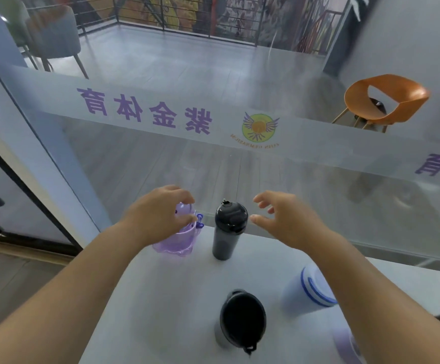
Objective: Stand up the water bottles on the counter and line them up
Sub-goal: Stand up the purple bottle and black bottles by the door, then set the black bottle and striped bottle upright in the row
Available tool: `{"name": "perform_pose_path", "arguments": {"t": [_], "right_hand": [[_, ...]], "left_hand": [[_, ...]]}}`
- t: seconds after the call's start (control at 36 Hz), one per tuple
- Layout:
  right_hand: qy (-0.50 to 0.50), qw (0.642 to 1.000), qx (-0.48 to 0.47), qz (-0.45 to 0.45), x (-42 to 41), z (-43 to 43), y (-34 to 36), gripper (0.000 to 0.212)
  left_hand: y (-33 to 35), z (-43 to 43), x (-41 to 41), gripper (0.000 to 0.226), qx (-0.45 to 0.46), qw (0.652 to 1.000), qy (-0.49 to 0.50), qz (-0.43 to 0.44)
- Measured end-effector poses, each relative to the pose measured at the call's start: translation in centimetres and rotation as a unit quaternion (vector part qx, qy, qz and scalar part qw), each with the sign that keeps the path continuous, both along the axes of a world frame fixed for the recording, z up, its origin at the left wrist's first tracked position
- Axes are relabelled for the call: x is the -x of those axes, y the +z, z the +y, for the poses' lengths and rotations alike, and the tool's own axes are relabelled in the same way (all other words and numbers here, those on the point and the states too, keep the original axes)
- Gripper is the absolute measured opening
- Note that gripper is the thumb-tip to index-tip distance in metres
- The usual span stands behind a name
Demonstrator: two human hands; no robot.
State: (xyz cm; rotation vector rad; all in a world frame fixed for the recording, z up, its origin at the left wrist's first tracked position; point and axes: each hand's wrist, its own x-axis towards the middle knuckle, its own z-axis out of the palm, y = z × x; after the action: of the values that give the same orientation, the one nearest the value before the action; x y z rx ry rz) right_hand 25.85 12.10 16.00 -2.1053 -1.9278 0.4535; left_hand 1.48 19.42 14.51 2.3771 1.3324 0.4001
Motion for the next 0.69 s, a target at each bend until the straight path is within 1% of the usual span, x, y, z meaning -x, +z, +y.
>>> {"name": "perform_pose_path", "arguments": {"t": [0.08,0.14,0.19,0.28,0.39,0.5,0.58,0.69], "right_hand": [[0.011,1.0,0.003,-0.005,-1.4,-2.7,0.0,0.039],[0.018,1.0,0.006,-0.011,-2.4,-4.7,-0.3,0.039],[0.015,1.0,0.009,-0.019,-3.3,-6.6,-0.9,0.039],[0.002,0.999,0.002,-0.034,-4.7,-9.2,-2.1,0.042],[-0.011,0.999,-0.004,-0.036,-6.3,-11.9,-3.6,0.056],[-0.012,0.997,0.055,-0.049,-7.5,-13.2,-4.8,0.076],[-0.001,0.996,0.084,-0.035,-7.9,-13.4,-5.3,0.078],[0.001,0.997,0.075,-0.017,-8.2,-13.1,-5.4,0.075]], "left_hand": [[0.2,-2.6,-0.8,0.023,0.011,1.0,-0.004,-0.027],[0.1,-4.5,-1.6,0.022,0.013,1.0,-0.008,-0.025],[-0.1,-6.4,-2.5,0.026,0.028,0.999,-0.026,-0.022],[-0.5,-8.8,-4.0,0.035,0.08,0.995,-0.059,-0.029],[-1.2,-11.3,-5.8,0.045,0.143,0.987,-0.079,0.0],[-1.4,-13.0,-6.7,0.053,0.173,0.98,-0.089,0.043],[-1.4,-13.7,-7.1,0.054,0.184,0.976,-0.087,0.077],[-1.6,-14.5,-7.4,0.053,0.188,0.975,-0.075,0.094]]}}
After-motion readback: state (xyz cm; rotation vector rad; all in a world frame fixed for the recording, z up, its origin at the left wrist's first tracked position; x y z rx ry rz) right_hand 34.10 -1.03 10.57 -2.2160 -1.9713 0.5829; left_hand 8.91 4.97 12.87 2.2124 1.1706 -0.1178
